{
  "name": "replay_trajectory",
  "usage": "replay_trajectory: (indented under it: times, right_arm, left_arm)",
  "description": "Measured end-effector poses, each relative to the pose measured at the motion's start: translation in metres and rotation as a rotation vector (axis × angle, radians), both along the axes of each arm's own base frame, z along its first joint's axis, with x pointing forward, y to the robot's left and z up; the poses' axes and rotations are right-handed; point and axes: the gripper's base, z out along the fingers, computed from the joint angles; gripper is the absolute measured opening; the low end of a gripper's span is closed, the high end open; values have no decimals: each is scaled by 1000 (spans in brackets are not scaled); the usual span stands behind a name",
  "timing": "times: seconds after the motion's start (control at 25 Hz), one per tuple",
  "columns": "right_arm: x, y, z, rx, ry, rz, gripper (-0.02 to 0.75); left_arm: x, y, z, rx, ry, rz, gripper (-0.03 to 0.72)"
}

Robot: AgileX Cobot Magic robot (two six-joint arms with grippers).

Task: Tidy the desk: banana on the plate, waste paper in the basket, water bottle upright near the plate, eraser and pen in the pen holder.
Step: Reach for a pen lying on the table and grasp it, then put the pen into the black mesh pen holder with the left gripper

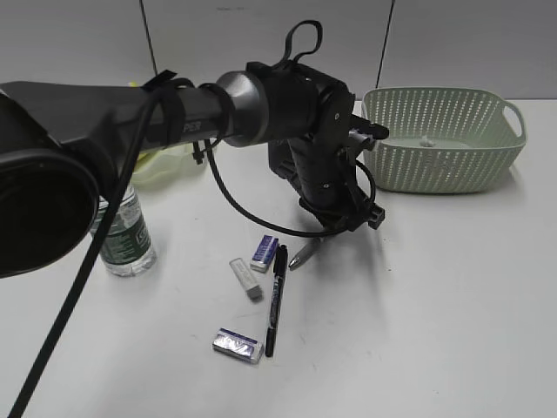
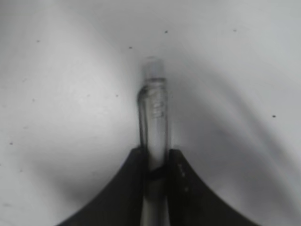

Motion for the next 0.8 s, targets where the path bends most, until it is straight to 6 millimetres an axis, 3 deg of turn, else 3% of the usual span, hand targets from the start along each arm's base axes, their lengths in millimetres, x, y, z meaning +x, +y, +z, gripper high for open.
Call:
replay_trajectory:
  times: [0.04,0.16,0.28,0.6,0.8]
  right_arm:
    - [0,0,0,0,0,0,369]
    - [0,0,0,-1,0,-1,368]
    - [0,0,0,-1,-1,0,368]
    - [0,0,0,-1,-1,0,368]
    - [0,0,0,-1,-1,0,368]
  left_arm:
    - [-1,-1,2,-3,-2,-2,79]
    - [-4,-1,10,-5,2,-4,85]
    - [-5,1,40,-37,-28,-3,85]
    - [-12,21,154,-208,-197,15,85]
    - [13,40,189,-371,-362,93,85]
